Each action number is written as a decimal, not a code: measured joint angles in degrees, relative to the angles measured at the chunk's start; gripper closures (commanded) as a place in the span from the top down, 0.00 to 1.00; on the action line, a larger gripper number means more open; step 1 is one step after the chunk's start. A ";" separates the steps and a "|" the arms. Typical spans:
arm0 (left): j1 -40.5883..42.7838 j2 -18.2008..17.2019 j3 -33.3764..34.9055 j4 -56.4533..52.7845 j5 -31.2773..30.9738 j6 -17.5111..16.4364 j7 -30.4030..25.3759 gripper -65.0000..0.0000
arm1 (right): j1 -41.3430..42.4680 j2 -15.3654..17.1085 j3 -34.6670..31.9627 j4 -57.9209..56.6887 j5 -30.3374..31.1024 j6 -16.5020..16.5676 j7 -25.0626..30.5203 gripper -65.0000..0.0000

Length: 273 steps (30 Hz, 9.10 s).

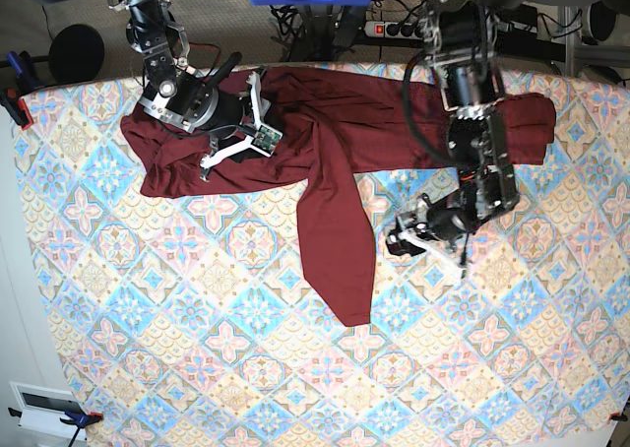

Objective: Layout the t-shirt on the table in an organized manner, then fold the t-shirt properly
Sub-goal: 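Release the shirt with the left gripper and grasp the hanging sleeve, then fold the sleeve with the left gripper up onto the shirt body, then grasp the strip end with the left gripper and pull it outward, then hold both strip ends and stretch the maroon strip straight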

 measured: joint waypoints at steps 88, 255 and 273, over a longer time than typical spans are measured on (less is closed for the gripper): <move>39.78 -1.75 -5.70 39.74 -5.18 5.16 -4.76 0.44 | 1.09 -0.13 3.26 0.15 -0.02 0.15 0.42 0.24; 33.66 -29.33 -16.22 14.43 -22.99 4.79 5.79 0.41 | 1.16 -0.37 3.15 0.17 -0.02 0.15 0.22 0.24; 36.24 -30.67 -16.35 18.91 -27.19 4.76 5.90 0.63 | 1.14 -0.31 3.32 0.15 -0.02 0.15 0.20 0.24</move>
